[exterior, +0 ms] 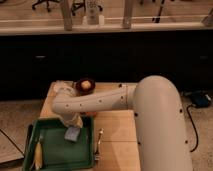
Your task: Wipe tray with sponge
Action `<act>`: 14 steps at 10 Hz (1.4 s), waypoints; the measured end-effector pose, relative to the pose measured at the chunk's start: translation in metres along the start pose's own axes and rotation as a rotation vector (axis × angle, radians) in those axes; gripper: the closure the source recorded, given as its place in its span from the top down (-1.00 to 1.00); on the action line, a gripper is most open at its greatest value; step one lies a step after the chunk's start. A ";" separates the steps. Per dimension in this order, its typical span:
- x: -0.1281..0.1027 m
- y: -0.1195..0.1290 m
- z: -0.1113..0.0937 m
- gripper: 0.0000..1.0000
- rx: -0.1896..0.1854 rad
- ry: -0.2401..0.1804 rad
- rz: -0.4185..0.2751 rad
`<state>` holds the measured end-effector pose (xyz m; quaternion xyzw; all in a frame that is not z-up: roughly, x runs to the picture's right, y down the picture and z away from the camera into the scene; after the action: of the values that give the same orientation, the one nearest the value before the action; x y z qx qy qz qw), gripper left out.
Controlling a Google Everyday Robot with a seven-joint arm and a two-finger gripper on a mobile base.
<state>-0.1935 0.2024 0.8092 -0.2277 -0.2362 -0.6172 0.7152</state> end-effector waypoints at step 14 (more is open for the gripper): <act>-0.070 0.015 0.008 -1.00 0.013 -0.116 -0.181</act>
<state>-0.1876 0.2641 0.7716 -0.2363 -0.3006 -0.6635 0.6431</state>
